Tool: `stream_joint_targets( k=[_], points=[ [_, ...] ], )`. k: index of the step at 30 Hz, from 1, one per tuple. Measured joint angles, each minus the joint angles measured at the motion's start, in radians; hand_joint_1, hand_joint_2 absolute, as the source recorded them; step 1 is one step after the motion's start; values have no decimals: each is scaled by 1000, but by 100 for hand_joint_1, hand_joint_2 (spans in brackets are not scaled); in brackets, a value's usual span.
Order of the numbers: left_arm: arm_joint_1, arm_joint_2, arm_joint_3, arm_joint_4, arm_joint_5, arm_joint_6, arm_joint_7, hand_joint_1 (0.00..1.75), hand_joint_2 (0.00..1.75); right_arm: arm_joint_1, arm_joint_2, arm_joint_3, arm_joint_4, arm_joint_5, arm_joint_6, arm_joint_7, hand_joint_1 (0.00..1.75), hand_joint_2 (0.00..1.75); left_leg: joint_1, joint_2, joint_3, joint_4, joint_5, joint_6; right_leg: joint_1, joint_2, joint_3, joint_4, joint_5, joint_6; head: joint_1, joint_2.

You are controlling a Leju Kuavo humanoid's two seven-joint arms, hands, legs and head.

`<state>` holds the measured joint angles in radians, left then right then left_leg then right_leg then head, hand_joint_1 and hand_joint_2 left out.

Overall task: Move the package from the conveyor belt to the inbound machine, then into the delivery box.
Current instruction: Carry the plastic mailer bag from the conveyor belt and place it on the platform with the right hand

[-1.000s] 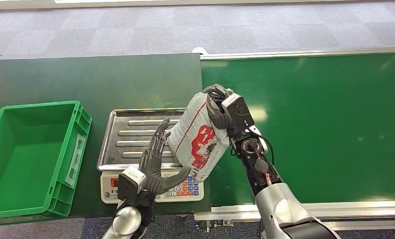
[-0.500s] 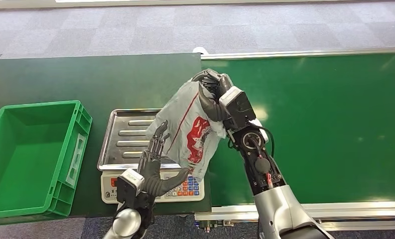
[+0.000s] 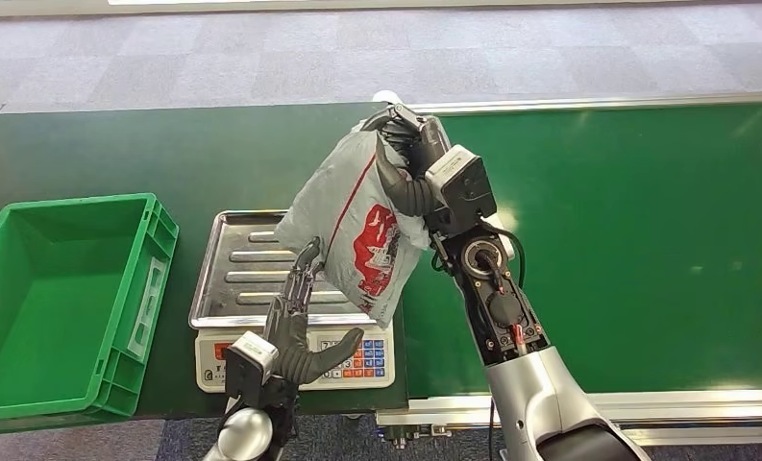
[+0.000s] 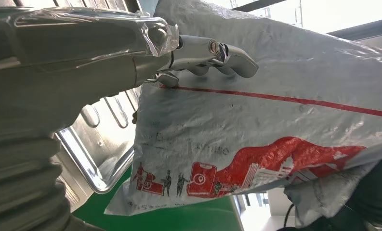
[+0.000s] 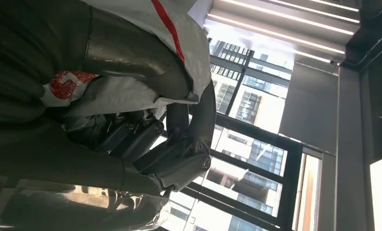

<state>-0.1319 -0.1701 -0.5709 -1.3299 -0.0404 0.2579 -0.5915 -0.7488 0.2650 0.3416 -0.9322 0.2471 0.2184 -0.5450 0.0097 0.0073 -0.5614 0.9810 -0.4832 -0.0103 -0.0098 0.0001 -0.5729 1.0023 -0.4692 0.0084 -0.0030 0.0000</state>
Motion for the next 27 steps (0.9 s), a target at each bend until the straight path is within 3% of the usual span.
stream_joint_targets(
  k=[14, 21, 27],
  points=[
    [16, 2, -1, -18, -3, 32, -12, 0, 175, -34, -30, -79, 378, -68, -33, -28, 175, 175, 0, 0, 0, 0, 0, 0, 0, 0, 0, 0, 0, 0, 0, 0],
    [34, 14, 62, -107, -17, 135, -50, 0, 175, -39, -37, -106, 456, -81, -12, -20, 175, 175, 0, 0, 0, 0, 0, 0, 0, 0, 0, 0, 0, 0, 0, 0],
    [50, 26, 109, -176, -25, 169, -66, 0, 175, -44, -39, -116, 483, -93, -1, -18, 175, 175, 0, 0, 0, 0, 0, 0, 0, 0, 0, 0, 0, 0, 0, 0]
  ],
)
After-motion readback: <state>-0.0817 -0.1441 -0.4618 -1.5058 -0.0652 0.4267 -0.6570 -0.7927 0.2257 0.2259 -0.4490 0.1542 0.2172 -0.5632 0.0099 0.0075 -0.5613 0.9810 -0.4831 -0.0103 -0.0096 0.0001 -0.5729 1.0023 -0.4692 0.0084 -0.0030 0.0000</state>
